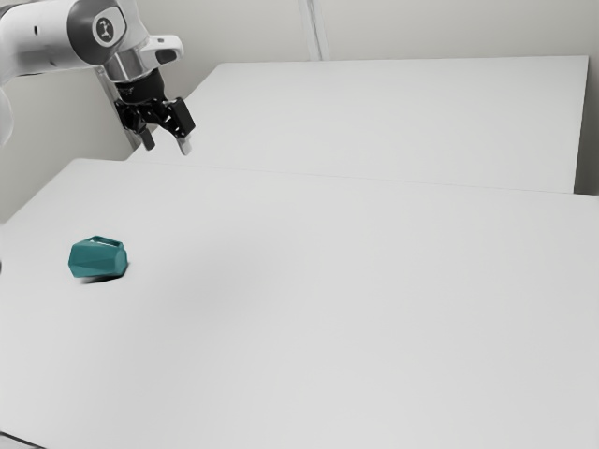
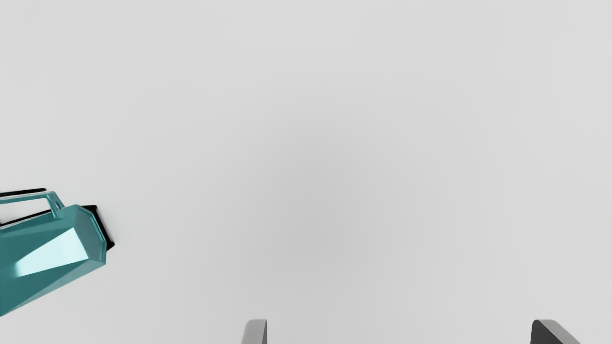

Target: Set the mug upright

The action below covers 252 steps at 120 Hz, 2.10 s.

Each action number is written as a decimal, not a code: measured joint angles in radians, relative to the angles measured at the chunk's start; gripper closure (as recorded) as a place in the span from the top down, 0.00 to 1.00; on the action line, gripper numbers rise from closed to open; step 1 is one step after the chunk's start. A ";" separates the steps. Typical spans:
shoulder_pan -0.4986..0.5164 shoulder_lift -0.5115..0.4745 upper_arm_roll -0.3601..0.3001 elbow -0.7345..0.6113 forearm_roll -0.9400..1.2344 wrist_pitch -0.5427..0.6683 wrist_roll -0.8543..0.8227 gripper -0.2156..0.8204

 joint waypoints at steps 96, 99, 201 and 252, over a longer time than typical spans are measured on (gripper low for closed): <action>0.309 0.042 0.268 0.011 -0.416 -0.108 0.214 0.79; 0.342 0.062 0.263 0.012 -0.436 -0.115 0.232 0.79; 0.763 0.564 -0.009 0.190 -0.600 -0.061 0.636 0.79; 0.772 0.552 -0.012 0.093 -0.695 -0.035 0.701 0.75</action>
